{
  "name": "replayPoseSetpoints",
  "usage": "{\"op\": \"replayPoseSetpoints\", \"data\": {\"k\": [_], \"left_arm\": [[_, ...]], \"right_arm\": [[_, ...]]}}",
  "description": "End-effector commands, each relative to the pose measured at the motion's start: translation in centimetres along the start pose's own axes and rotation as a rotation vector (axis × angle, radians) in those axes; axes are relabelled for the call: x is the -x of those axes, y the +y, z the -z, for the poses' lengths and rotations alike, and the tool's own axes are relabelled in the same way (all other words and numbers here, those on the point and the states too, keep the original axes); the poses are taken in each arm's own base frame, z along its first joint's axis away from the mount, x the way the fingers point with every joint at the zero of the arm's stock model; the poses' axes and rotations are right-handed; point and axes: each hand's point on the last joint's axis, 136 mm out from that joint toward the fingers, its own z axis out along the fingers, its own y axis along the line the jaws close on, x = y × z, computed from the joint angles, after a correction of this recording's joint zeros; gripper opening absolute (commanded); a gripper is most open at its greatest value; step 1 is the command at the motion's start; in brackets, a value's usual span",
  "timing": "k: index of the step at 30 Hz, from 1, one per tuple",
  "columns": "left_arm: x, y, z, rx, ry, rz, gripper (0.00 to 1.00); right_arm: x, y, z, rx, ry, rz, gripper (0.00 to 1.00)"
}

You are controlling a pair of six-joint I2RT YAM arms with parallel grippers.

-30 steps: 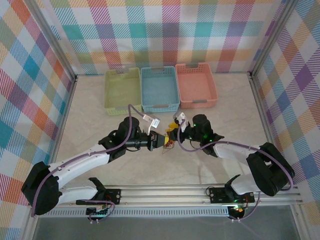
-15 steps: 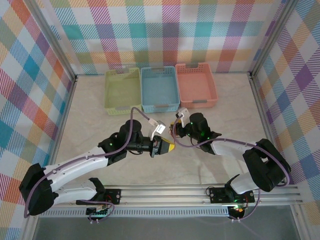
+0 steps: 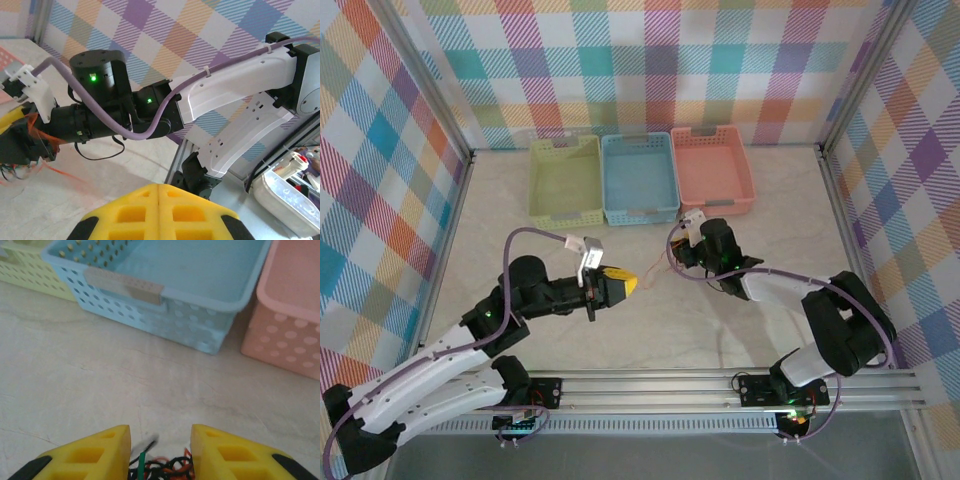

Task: Untangle the cables

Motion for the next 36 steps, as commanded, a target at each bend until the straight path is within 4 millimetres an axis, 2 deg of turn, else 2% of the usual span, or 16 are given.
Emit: {"op": "replayPoseSetpoints", "data": {"k": [1, 12, 13, 15, 17, 19, 20, 23, 27, 30, 36], "left_arm": [[0.8, -0.2, 1.2, 0.032, -0.048, -0.047, 0.00], [2.2, 1.6, 2.7, 0.192, -0.082, -0.010, 0.00], [2.0, 2.1, 2.7, 0.219, -0.073, 0.001, 0.00], [1.3, 4.4, 2.4, 0.332, -0.048, 0.064, 0.00], [0.0, 7.3, 2.0, 0.477, -0.003, 0.145, 0.06], [-2.2, 10.4, 1.9, 0.610, 0.049, 0.253, 0.21], [-3.5, 11.7, 1.4, 0.639, 0.075, 0.315, 0.26], [-6.5, 14.3, -1.0, 0.619, 0.122, 0.488, 0.30], [-9.8, 17.1, -4.0, 0.631, 0.218, 0.604, 0.40], [-12.0, 18.9, -6.0, 0.652, 0.279, 0.646, 0.41], [-14.0, 21.4, -8.1, 0.679, 0.299, 0.691, 0.41]], "right_arm": [[-0.6, -1.2, -0.8, -0.049, 0.061, -0.032, 0.37], [-0.8, -1.4, -1.1, -0.036, 0.083, -0.064, 0.37], [-0.7, -1.3, -1.0, -0.032, 0.077, -0.064, 0.37], [-0.3, -1.1, -0.7, -0.016, 0.053, -0.064, 0.37], [0.1, -0.7, -0.3, 0.007, 0.027, -0.059, 0.37], [0.4, -0.3, 0.0, 0.029, 0.004, -0.057, 0.37], [0.4, -0.2, 0.1, 0.038, -0.001, -0.056, 0.37], [0.6, -0.1, 0.2, 0.043, -0.007, -0.057, 0.37], [0.5, -0.2, 0.3, 0.038, -0.005, -0.057, 0.37], [0.6, -0.1, 0.3, 0.043, -0.006, -0.057, 0.37], [0.6, 0.0, 0.3, 0.046, -0.007, -0.058, 0.37]]}}
